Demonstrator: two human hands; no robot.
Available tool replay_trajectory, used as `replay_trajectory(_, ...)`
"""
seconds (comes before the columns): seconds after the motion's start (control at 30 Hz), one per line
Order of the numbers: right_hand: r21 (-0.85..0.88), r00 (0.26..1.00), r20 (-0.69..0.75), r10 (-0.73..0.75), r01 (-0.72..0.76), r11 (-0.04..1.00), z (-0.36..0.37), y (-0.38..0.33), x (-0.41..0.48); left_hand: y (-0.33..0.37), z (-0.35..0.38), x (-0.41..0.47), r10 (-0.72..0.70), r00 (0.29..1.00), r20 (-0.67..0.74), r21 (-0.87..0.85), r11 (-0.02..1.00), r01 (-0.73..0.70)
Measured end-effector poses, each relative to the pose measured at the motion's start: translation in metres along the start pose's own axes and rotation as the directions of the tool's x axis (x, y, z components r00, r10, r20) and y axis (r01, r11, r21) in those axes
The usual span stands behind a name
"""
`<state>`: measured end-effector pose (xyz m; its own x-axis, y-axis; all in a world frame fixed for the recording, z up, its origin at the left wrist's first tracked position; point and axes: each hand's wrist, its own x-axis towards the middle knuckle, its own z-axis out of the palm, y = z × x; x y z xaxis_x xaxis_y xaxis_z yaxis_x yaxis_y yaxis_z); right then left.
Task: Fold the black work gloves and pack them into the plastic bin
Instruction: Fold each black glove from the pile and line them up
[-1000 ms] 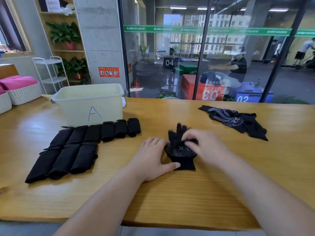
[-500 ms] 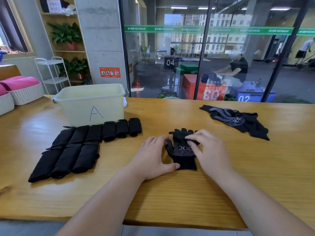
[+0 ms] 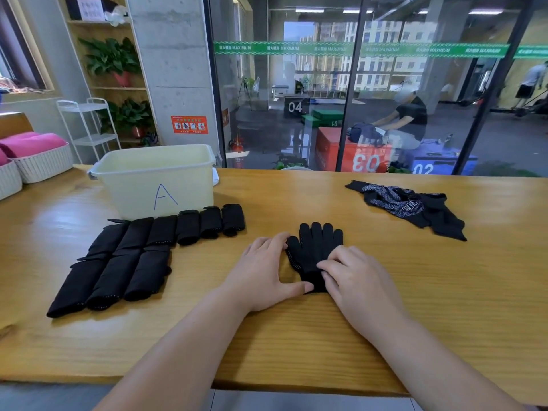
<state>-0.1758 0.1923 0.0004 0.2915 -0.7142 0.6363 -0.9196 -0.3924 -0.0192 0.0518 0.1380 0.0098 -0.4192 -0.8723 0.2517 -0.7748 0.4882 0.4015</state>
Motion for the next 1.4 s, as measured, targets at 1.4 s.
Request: replay_trajectory(1.4,0.182,0.912,0.313,0.265,-0.332,0.926,-0.011,0.007,0.002,-0.005,0.005,0.003,0.035,0.999,-0.027,0.132,0.991,-0.031)
